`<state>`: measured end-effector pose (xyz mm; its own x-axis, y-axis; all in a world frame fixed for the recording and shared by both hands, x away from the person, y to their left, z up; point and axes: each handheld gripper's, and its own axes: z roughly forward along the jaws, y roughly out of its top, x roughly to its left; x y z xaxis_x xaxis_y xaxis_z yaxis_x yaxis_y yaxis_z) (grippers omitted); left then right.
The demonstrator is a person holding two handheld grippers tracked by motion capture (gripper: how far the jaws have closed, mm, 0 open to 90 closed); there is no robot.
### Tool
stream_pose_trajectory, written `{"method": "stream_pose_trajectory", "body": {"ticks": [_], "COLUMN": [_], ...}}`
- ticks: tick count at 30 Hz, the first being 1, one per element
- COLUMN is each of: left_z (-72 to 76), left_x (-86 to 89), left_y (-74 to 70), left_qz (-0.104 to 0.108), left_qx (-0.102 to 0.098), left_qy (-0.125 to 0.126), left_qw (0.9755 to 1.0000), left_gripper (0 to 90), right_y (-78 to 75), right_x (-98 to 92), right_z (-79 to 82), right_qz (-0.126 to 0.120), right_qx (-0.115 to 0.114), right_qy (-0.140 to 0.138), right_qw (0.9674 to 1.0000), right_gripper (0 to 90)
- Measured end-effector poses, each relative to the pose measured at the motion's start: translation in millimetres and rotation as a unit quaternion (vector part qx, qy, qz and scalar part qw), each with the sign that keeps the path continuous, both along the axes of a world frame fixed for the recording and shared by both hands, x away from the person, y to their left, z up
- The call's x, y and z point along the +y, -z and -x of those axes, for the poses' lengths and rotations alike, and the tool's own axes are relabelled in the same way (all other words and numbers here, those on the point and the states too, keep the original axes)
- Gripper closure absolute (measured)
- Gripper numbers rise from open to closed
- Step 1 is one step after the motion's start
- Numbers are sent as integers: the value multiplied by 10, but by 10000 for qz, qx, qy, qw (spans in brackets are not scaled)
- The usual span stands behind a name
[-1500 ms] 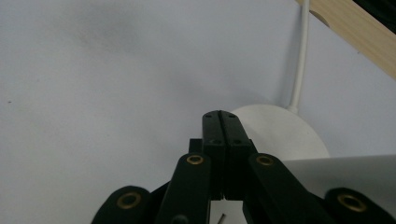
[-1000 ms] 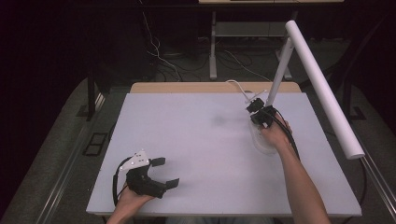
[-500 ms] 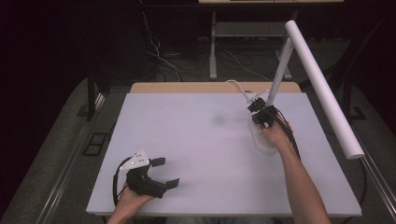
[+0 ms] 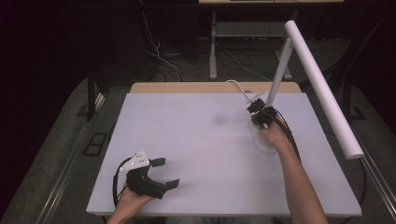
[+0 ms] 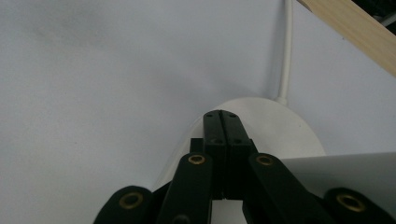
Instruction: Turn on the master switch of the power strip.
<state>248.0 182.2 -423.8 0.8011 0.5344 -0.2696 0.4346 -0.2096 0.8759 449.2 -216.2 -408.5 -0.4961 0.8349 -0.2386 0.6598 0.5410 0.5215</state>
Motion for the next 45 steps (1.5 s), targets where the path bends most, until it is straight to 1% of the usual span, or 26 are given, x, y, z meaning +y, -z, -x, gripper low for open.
{"method": "stream_pose_trajectory", "body": {"ticks": [2, 5, 7, 9, 10, 12, 14, 15, 17, 18, 19, 20, 21, 22, 25, 26, 27, 33, 36, 38, 39, 40, 42, 44, 45], "left_z": [3, 4, 4, 4, 4, 4, 4, 0, -2, -2, 2, 7, 7, 8, 7, 8, 8, 9, 8, 13, 13, 12, 5, 8, 4], "left_x": [2, 6, 7, 7, 7, 7, 6, 7, 7, 2, 2, 1, 1, 7, 16, 24, 24, 23, 16, 21, 21, 22, 31, 39, 42], "left_y": [0, 0, 1, 2, 1, 2, 3, 6, 6, 5, 4, 3, 3, 4, 3, 2, 2, 3, 3, 2, 2, 2, -1, -2, -1], "left_qz": [-3, -6, -6, -8, -9, -12, -14, -19, -29, -26, -27, -29, -29, -36, -36, -24, -24, -38, -41, -26, -26, -23, -12, 5, 10], "left_qx": [1, -9, -9, -9, -8, -9, 1, -4, 1, 2, -4, 3, 3, -2, -2, 0, 0, -3, -6, -13, -13, -12, -22, -14, -17], "left_qy": [-5, -6, -8, -12, -12, -12, -16, -7, -4, -5, -1, 3, 3, 0, -9, -25, -25, -25, -15, -18, -18, -26, -37, -56, -59], "left_qw": [10000, 10000, 10000, 10000, 10000, 10000, 10000, 10000, 10000, 10000, 10000, 10000, 10000, 10000, 10000, 10000, 10000, 10000, 10000, 10000, 10000, 10000, 10000, 10000, 10000], "left_gripper": [0, 0, 0, 0, 0, 0, 0, 0, 0, 0, 0, 0, 0, 0, 0, 0, 0, 0, 0, 0, 0, 0, 0, 0, 0], "right_y": [8, 17, 22, 22, 22, 28, 40, 46, 54, 53, 51, 55, 57, 52, 52, 58, 62, 58, 62, 76, 76, 84, 89, 80, 74], "right_x": [5, -4, -21, -19, -23, -41, -73, -75, -63, -70, -63, -45, -27, -17, -18, -19, -15, -6, -16, -42, -42, -41, -30, -49, -46], "right_z": [4, 4, 6, 4, 5, 7, 13, 21, 36, 37, 33, 34, 39, 37, 27, 28, 29, 35, 33, 44, 44, 56, 64, 48, 38], "right_qz": [26, -28, -166, -182, -247, -385, -659, -651, -628, -664, -642, -546, -473, -464, -454, -497, -488, -395, -505, -639, -639, -661, -574, -595, -550], "right_qx": [-34, -69, -58, -47, -8, -21, -16, -63, -118, -101, -99, -149, -172, -129, -125, -147, -171, -179, -129, -161, -161, -216, -263, -210, -213], "right_qy": [7, 16, 151, 179, 237, 342, 421, 393, 420, 442, 470, 430, 447, 485, 494, 582, 618, 613, 693, 766, 766, 795, 708, 621, 563], "right_qw": [10000, 10000, 9997, 9997, 9994, 9987, 9969, 9971, 9971, 9968, 9968, 9975, 9977, 9977, 9977, 9970, 9967, 9972, 9962, 9949, 9949, 9944, 9955, 9961, 9967], "right_gripper": [899, 899, 900, 900, 900, 900, 900, 900, 900, 900, 900, 900, 900, 900, 900, 900, 900, 900, 900, 900, 900, 900, 900, 900, 900]}}
